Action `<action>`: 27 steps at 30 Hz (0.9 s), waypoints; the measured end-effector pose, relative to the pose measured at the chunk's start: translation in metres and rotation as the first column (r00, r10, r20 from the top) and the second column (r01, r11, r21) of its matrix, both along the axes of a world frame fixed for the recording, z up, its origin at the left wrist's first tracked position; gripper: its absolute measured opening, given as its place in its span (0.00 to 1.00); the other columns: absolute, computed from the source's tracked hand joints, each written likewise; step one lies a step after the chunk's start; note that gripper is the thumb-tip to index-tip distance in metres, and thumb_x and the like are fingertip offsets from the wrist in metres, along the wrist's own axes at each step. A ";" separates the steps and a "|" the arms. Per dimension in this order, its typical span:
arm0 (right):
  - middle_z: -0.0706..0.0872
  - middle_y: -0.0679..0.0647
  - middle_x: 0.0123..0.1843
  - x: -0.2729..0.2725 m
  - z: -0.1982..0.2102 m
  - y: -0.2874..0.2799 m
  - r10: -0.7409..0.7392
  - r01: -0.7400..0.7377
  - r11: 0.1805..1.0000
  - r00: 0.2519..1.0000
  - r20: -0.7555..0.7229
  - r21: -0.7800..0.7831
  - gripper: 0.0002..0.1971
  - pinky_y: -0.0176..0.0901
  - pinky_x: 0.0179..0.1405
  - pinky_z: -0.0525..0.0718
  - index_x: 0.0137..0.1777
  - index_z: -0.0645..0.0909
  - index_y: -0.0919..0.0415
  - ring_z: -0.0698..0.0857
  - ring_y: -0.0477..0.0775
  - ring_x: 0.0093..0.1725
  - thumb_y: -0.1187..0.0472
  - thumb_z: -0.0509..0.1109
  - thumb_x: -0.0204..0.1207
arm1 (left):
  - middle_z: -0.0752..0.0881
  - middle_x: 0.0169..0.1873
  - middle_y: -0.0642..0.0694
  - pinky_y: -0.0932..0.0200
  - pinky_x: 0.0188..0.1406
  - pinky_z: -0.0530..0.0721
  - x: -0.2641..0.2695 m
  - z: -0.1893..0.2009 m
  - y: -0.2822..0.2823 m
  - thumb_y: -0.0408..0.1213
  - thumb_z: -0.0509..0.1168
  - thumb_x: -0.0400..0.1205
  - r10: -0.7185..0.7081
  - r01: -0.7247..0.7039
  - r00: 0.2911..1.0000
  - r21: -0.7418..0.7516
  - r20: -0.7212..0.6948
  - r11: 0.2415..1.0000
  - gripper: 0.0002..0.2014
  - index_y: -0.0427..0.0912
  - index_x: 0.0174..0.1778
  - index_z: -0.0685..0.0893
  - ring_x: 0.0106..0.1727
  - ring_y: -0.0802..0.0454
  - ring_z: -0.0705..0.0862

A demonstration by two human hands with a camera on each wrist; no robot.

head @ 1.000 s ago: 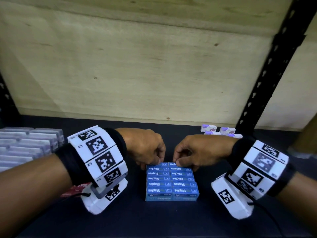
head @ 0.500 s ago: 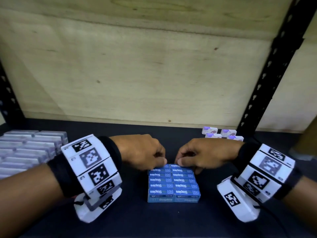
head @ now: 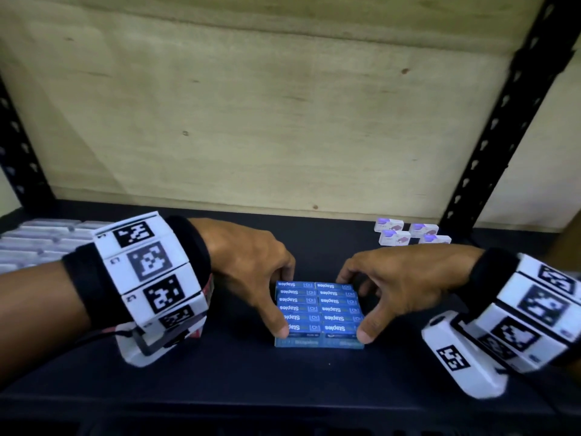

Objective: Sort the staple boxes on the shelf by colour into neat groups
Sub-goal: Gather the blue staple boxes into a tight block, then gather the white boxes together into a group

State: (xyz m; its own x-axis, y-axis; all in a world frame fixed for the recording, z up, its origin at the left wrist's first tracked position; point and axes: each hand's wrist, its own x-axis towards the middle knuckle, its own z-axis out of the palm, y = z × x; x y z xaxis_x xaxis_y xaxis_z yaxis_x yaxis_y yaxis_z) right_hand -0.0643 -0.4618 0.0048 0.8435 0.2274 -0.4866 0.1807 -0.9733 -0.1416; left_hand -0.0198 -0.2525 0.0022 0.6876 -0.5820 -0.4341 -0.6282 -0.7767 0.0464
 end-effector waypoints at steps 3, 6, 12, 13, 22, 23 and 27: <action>0.82 0.40 0.61 0.003 -0.002 0.005 0.030 -0.030 1.000 0.999 0.027 0.009 0.35 0.42 0.63 0.82 0.67 0.75 0.39 0.82 0.42 0.59 0.39 0.84 0.61 | 0.84 0.53 0.61 0.56 0.55 0.85 0.001 -0.001 0.002 0.70 0.75 0.63 -0.011 0.011 1.000 0.032 0.025 0.999 0.34 0.59 0.61 0.80 0.48 0.63 0.83; 0.83 0.41 0.59 0.007 -0.005 0.011 0.064 -0.064 0.998 0.997 0.047 -0.004 0.35 0.45 0.62 0.83 0.67 0.76 0.41 0.84 0.44 0.57 0.39 0.84 0.61 | 0.85 0.53 0.61 0.55 0.56 0.85 0.002 0.000 0.008 0.70 0.75 0.63 -0.005 0.003 0.999 0.044 0.034 0.999 0.33 0.59 0.60 0.80 0.51 0.61 0.84; 0.84 0.40 0.58 0.015 -0.008 0.016 0.083 -0.081 0.996 0.995 0.052 -0.030 0.36 0.47 0.62 0.83 0.67 0.76 0.40 0.84 0.43 0.56 0.36 0.83 0.59 | 0.84 0.55 0.61 0.54 0.60 0.84 0.003 0.001 0.015 0.70 0.75 0.63 0.023 -0.024 1.000 0.048 0.020 0.999 0.36 0.60 0.64 0.79 0.54 0.60 0.83; 0.84 0.39 0.59 0.016 -0.009 0.013 0.078 -0.077 0.997 0.996 0.048 -0.024 0.37 0.47 0.63 0.83 0.67 0.75 0.40 0.84 0.43 0.57 0.36 0.83 0.58 | 0.84 0.57 0.61 0.53 0.61 0.83 0.003 0.001 0.014 0.70 0.75 0.62 0.021 -0.022 1.000 0.059 0.022 0.998 0.38 0.60 0.67 0.78 0.57 0.60 0.83; 0.85 0.35 0.59 0.018 0.016 -0.080 -0.237 0.186 0.968 0.901 0.364 0.169 0.18 0.41 0.61 0.82 0.61 0.81 0.39 0.85 0.39 0.55 0.38 0.71 0.73 | 0.80 0.68 0.53 0.50 0.64 0.80 0.016 0.008 -0.044 0.69 0.64 0.75 -0.106 0.118 0.968 -0.042 0.227 0.992 0.36 0.54 0.75 0.73 0.65 0.51 0.79; 0.87 0.35 0.56 0.019 0.017 -0.097 -0.295 0.222 0.951 0.863 0.410 0.217 0.13 0.43 0.60 0.83 0.56 0.83 0.40 0.86 0.40 0.53 0.41 0.72 0.73 | 0.81 0.66 0.53 0.49 0.62 0.81 0.020 0.007 -0.056 0.69 0.64 0.76 -0.128 0.143 0.961 -0.048 0.245 0.989 0.33 0.55 0.73 0.74 0.64 0.50 0.80; 0.88 0.43 0.54 0.020 0.009 -0.139 -0.393 0.361 0.919 0.827 0.403 0.156 0.09 0.42 0.57 0.82 0.57 0.84 0.44 0.86 0.44 0.52 0.51 0.72 0.78 | 0.82 0.63 0.51 0.51 0.56 0.81 0.032 0.003 -0.108 0.65 0.64 0.78 -0.189 0.215 0.936 -0.058 0.297 0.975 0.27 0.55 0.68 0.78 0.61 0.47 0.81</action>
State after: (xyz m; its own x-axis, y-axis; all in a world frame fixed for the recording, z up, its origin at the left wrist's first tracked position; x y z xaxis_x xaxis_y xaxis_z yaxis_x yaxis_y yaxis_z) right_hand -0.0446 -0.6009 0.0135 0.9894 -0.1303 -0.0635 -0.1408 -0.9682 -0.2070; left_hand 0.0118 -0.3605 0.0048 0.6394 -0.7485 -0.1757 -0.7679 -0.6332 -0.0969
